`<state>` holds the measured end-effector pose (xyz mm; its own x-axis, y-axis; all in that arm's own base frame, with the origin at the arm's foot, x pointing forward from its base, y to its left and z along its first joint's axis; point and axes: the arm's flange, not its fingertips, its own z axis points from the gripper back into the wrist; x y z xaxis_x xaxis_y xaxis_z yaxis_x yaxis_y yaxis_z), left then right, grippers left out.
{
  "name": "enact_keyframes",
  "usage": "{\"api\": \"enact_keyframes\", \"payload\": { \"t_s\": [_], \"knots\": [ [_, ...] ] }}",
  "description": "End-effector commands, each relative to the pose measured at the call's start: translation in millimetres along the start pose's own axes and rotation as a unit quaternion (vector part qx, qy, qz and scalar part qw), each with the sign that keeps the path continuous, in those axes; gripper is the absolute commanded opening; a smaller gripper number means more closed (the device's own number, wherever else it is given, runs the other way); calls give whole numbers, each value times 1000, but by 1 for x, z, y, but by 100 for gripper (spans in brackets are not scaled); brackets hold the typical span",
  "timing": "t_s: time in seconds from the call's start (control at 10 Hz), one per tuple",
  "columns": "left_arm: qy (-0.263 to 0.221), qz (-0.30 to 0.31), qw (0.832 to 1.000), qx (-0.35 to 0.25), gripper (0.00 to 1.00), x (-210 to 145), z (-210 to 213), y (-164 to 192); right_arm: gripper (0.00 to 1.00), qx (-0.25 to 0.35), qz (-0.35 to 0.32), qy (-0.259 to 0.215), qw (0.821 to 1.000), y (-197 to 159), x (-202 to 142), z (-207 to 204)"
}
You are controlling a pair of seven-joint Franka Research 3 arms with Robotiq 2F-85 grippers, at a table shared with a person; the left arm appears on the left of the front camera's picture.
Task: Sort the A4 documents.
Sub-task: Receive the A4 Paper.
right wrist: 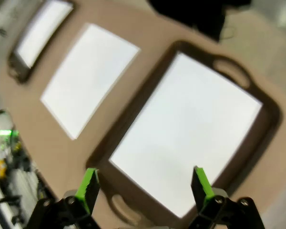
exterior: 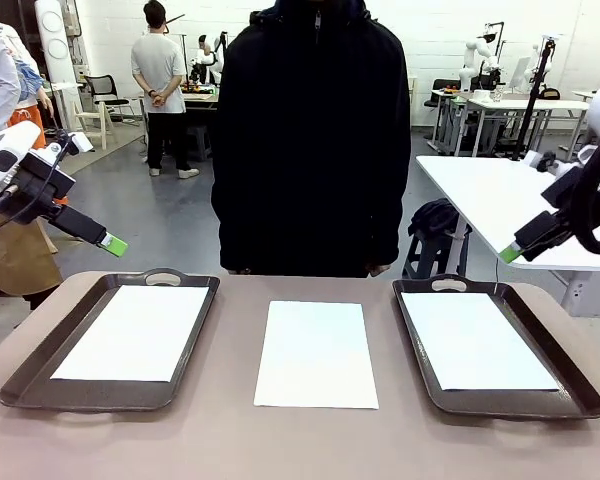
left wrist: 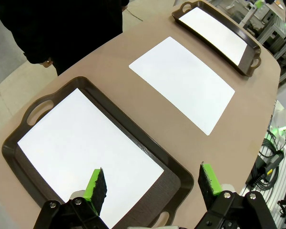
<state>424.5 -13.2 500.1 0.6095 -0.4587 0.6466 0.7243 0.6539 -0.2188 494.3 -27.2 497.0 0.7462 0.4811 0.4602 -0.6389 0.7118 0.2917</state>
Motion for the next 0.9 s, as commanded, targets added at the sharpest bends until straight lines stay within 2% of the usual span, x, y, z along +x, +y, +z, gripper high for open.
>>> {"api": "enact_keyframes", "payload": {
  "t_s": [0.0, 0.2, 0.4, 0.5, 0.8],
  "knots": [
    [-2, 0, 1000, -1, 100, 0, 1, 0, 100, 71, 92, -12, 993, 9, -13, 13],
    [-2, 0, 1000, -1, 100, 0, 1, 0, 100, 44, 162, -39, 985, 43, -16, 34],
    [-2, 0, 1000, -1, 100, 0, 1, 0, 100, 19, 200, -78, 976, 76, -23, 46],
    [-2, 0, 1000, -1, 100, 0, 1, 0, 100, 13, 200, -94, 975, 83, -22, 49],
    [-2, 0, 1000, -1, 100, 0, 1, 0, 100, 20, 193, -86, 977, 87, -20, 47]
  ]
}}
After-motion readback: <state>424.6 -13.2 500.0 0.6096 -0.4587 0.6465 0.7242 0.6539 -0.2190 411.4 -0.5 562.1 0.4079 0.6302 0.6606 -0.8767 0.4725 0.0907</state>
